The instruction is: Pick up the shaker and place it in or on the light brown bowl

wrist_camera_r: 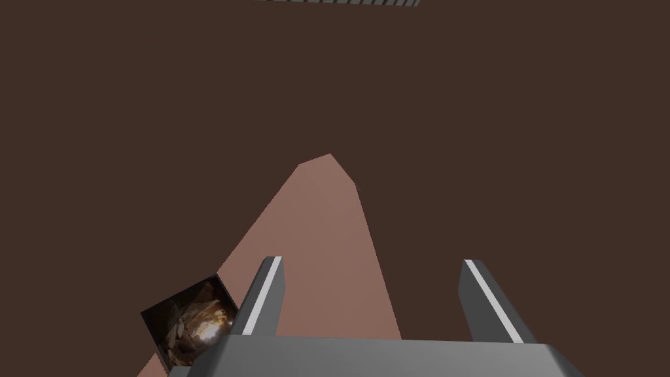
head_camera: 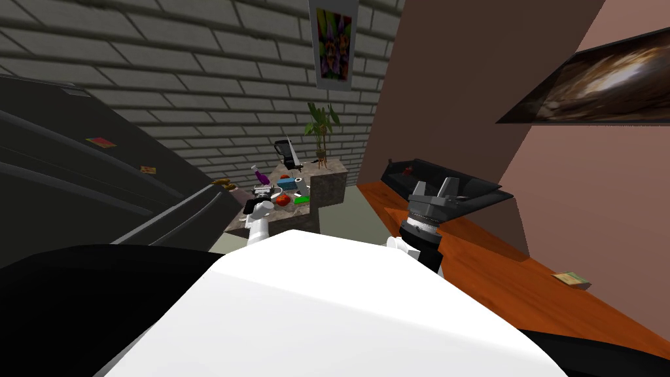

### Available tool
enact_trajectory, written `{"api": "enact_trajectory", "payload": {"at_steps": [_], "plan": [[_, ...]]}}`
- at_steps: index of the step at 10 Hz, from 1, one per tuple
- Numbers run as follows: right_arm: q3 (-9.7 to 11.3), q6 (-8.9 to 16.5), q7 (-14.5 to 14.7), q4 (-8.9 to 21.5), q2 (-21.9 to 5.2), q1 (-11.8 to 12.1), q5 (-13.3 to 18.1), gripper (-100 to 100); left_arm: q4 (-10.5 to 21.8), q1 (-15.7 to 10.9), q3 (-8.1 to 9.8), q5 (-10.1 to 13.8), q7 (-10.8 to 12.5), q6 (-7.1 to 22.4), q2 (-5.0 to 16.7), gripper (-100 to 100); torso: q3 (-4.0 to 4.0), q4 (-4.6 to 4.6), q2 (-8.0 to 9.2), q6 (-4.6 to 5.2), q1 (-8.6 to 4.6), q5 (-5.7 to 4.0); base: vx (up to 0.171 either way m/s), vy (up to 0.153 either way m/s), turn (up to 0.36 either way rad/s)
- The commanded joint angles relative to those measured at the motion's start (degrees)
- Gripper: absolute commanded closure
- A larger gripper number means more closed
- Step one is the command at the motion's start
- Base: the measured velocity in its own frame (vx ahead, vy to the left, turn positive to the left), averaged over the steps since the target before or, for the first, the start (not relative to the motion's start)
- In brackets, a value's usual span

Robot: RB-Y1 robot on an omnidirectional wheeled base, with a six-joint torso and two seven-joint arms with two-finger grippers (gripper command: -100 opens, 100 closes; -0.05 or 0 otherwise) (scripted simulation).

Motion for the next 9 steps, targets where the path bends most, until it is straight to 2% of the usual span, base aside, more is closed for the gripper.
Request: {"api": "enact_trajectory", "payload": {"at_steps": [1, 2, 9], "plan": [[0.0, 0.0, 0.0, 0.0, 0.0, 0.0, 0.0, 0, 0.0, 0.0, 0.0, 0.0, 0.0, 0.0, 0.0, 0, 0.0, 0.0, 0.0, 0.0, 0.0, 0.0, 0.0, 0.0, 0.0], [0.0, 0.0, 0.0, 0.0, 0.0, 0.0, 0.0, 0, -1.1, -0.2, 1.02, 0.2, 0.5, 2.4, 1.3, -100, 0.0, 0.0, 0.0, 0.0, 0.0, 0.0, 0.017, -0.041, 0.037], [0.0, 0.0, 0.0, 0.0, 0.0, 0.0, 0.0, 0, -5.0, -0.8, 4.61, 0.8, 2.1, 10.6, 5.8, -100, -0.05, -0.02, -0.08, 0.0, -0.22, -0.05, 0.028, -0.063, 0.028]]}}
